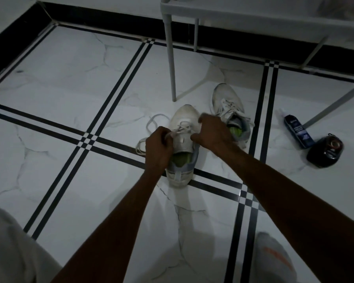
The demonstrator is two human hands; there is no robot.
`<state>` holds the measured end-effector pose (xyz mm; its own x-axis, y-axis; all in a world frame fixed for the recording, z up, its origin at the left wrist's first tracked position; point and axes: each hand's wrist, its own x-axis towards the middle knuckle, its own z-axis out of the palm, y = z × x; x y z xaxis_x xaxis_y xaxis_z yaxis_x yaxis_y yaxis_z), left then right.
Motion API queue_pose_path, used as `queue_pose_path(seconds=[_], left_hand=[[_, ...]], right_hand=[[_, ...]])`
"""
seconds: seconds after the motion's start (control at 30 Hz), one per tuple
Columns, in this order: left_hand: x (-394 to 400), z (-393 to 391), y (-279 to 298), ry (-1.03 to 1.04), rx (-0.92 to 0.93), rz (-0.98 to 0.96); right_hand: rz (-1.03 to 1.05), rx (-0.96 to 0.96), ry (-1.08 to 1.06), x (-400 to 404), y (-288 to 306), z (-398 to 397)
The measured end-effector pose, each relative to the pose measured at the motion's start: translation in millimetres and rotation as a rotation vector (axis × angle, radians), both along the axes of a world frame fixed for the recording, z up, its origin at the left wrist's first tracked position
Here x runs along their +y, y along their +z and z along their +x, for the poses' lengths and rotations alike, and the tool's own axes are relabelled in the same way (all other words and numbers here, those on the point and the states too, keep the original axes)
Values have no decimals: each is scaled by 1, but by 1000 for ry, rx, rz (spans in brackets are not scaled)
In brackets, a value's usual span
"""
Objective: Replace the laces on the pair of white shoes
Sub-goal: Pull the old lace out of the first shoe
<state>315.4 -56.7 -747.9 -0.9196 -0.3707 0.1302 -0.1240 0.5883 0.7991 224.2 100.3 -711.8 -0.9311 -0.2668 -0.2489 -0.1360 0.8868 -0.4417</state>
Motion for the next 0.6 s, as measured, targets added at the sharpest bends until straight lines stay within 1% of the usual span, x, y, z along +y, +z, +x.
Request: queue_pose_path(seconds=[0.03, 0.07, 0.17, 0.27, 0.37, 0.43, 0.5, 0.6], left_hand=[[-2, 0, 0, 6, -5, 59], [-3, -1, -1, 7, -18, 125], [-1, 1, 0, 24, -69, 232], [-5, 4, -1, 11, -56, 226], [-9, 6, -2, -17, -30, 208], [-12, 6, -5, -19, -18, 182], [-12, 5, -6, -20, -13, 164], [-10, 3, -7, -14, -4, 177]], right_hand=[[32, 105, 59, -4, -1, 4], [30, 149, 127, -11, -2, 7], [34, 141, 284, -32, -10, 16], [54, 211, 361, -35, -22, 10], [21, 248, 449, -26, -26, -1], [-35, 254, 453, -19, -31, -11], [-99, 217, 405, -15, -31, -18], [-106, 172, 393, -20, -29, -15]])
